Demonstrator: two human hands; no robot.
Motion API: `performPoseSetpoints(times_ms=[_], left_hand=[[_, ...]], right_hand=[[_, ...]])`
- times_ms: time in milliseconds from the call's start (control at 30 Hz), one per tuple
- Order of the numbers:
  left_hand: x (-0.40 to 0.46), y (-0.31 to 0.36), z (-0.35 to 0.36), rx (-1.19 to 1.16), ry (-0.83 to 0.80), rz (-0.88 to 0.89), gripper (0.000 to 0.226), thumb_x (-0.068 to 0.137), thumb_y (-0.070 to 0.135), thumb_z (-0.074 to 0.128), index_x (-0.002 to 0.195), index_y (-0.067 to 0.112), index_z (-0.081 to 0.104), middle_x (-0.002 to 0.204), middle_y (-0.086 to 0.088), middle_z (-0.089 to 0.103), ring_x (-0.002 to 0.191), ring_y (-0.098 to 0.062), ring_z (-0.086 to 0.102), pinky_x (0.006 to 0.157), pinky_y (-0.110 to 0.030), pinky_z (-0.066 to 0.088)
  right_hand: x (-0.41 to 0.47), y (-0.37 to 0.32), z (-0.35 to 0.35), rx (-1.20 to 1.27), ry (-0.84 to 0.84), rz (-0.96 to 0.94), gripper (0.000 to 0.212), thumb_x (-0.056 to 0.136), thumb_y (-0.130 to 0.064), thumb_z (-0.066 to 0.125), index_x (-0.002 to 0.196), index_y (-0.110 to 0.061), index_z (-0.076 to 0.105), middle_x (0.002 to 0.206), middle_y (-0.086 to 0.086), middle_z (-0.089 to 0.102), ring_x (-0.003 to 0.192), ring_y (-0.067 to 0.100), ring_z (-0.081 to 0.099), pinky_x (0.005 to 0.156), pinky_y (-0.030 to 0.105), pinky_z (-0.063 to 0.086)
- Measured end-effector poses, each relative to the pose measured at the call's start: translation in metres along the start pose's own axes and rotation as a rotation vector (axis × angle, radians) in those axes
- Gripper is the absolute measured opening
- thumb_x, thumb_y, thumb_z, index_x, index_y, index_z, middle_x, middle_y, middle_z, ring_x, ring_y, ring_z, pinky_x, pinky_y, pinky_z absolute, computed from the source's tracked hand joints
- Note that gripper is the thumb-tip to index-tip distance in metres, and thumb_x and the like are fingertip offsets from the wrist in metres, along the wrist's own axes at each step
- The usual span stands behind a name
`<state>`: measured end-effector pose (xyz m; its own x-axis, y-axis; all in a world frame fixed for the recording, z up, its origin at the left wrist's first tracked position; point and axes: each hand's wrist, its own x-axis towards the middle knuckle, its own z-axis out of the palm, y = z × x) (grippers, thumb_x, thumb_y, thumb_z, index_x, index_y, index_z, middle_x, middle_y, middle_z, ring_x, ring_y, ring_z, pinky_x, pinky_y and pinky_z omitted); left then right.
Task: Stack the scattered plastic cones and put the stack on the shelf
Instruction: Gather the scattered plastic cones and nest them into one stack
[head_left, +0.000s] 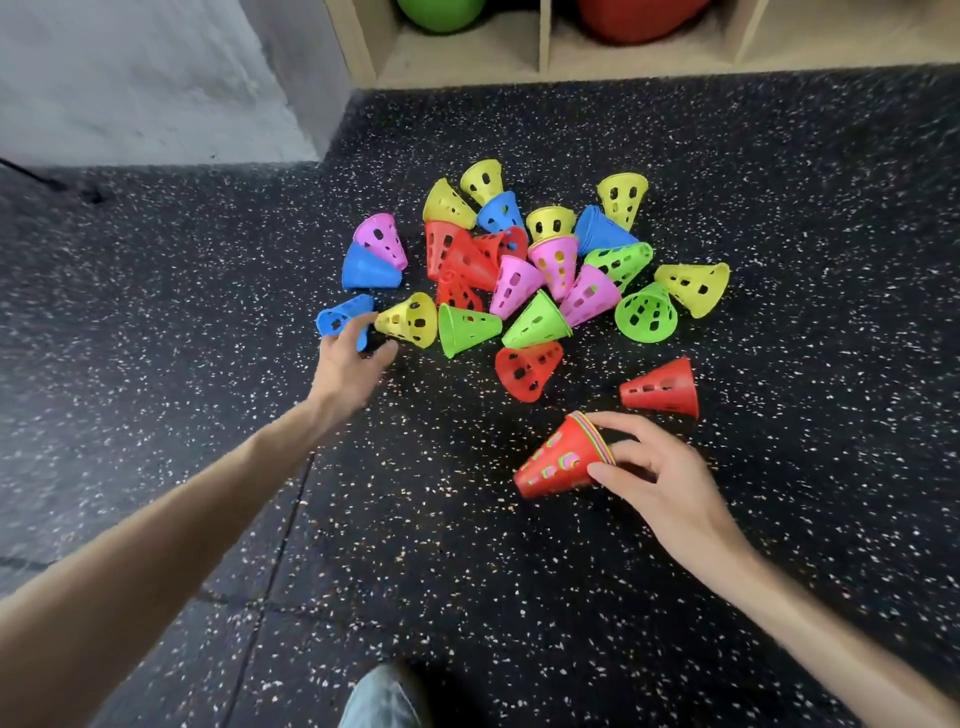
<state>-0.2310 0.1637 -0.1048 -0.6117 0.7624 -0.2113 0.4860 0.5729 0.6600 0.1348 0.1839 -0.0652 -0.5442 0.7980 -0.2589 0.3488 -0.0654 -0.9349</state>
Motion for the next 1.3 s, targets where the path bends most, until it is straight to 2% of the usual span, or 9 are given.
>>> performPoseSetpoints(times_ms=[300,500,600,733,833,967,1067,1133,1300], left_hand=[[0.021,0.004,-0.005,-0.065,-0.102,-0.13,0.075,0.097,0.047,0.064,0.16,0.023,0.03,0.162,-0.007,0.036,0.144,-0.026,0.041,0.12,-0.043,0.033],[0.002,0.001,-0.01,0.001,0.15,-0.058,0.049,0.094,0.035,0.065,0.139,0.017,0.061,0.126,-0.012,0.068,0.103,-0.029,0.063,0.09,-0.035,0.048],[-0.022,-0.002,-0.012,-0.03,0.277,0.036,0.037,0.093,0.03,0.064,0.128,0.022,0.071,0.111,-0.008,0.075,0.098,-0.028,0.07,0.093,-0.039,0.054],[-0.063,0.005,-0.007,-0.142,0.347,0.132,0.023,0.096,0.022,0.066,0.116,0.026,0.077,0.1,0.004,0.078,0.087,-0.018,0.071,0.087,-0.036,0.057],[-0.095,0.009,0.002,-0.196,0.289,0.182,0.022,0.096,0.015,0.068,0.107,0.032,0.078,0.097,0.013,0.077,0.081,-0.016,0.069,0.083,-0.035,0.058],[-0.13,0.019,0.019,-0.257,0.123,0.3,0.032,0.094,0.006,0.069,0.113,0.031,0.062,0.091,0.017,0.075,0.084,-0.006,0.068,0.079,-0.019,0.051],[-0.145,0.017,0.034,-0.161,0.015,0.362,0.037,0.094,0.006,0.069,0.107,0.04,0.066,0.096,0.03,0.069,0.089,-0.008,0.065,0.081,-0.025,0.051],[-0.152,0.012,0.046,-0.08,-0.03,0.43,0.034,0.095,0.009,0.069,0.105,0.042,0.069,0.102,0.04,0.063,0.094,-0.006,0.059,0.083,-0.022,0.047],[-0.166,-0.002,0.073,-0.01,-0.12,0.575,0.018,0.091,0.022,0.069,0.102,0.036,0.071,0.097,0.018,0.064,0.096,-0.002,0.052,0.084,-0.017,0.042]], right_hand=[[0.001,-0.002,-0.002,-0.001,0.008,0.007,0.039,0.097,-0.015,0.066,0.127,-0.04,0.06,0.094,-0.011,0.077,0.101,0.001,0.067,0.096,0.028,0.042],[0.0,-0.003,-0.005,-0.005,-0.011,-0.013,0.039,0.096,-0.014,0.066,0.127,-0.038,0.06,0.094,-0.011,0.078,0.1,0.0,0.067,0.089,0.015,0.042],[0.003,-0.006,-0.008,0.0,0.016,-0.033,0.04,0.095,-0.013,0.067,0.127,-0.037,0.06,0.093,-0.012,0.078,0.097,-0.004,0.067,0.078,0.003,0.04],[0.004,-0.006,-0.01,0.004,0.026,-0.052,0.04,0.095,-0.011,0.067,0.129,-0.033,0.06,0.09,-0.011,0.078,0.097,-0.001,0.068,0.082,0.005,0.042],[0.004,-0.006,-0.011,0.011,0.035,-0.052,0.041,0.095,-0.01,0.067,0.128,-0.032,0.061,0.091,-0.01,0.078,0.096,-0.002,0.068,0.081,0.004,0.041],[0.003,-0.006,-0.013,0.023,0.086,-0.071,0.041,0.095,-0.008,0.067,0.126,-0.035,0.061,0.093,-0.011,0.078,0.096,0.001,0.07,0.086,0.012,0.045],[0.004,-0.002,-0.013,0.047,0.13,-0.087,0.042,0.095,-0.007,0.067,0.129,-0.031,0.061,0.095,-0.007,0.078,0.098,0.006,0.071,0.089,0.021,0.047],[0.006,0.0,-0.014,0.061,0.16,-0.093,0.042,0.095,-0.006,0.066,0.13,-0.028,0.061,0.095,-0.006,0.078,0.098,0.006,0.071,0.085,0.016,0.047],[0.009,0.002,-0.008,0.018,0.143,-0.093,0.042,0.095,-0.007,0.067,0.128,-0.032,0.062,0.094,-0.008,0.078,0.098,0.003,0.07,0.08,0.013,0.045]])
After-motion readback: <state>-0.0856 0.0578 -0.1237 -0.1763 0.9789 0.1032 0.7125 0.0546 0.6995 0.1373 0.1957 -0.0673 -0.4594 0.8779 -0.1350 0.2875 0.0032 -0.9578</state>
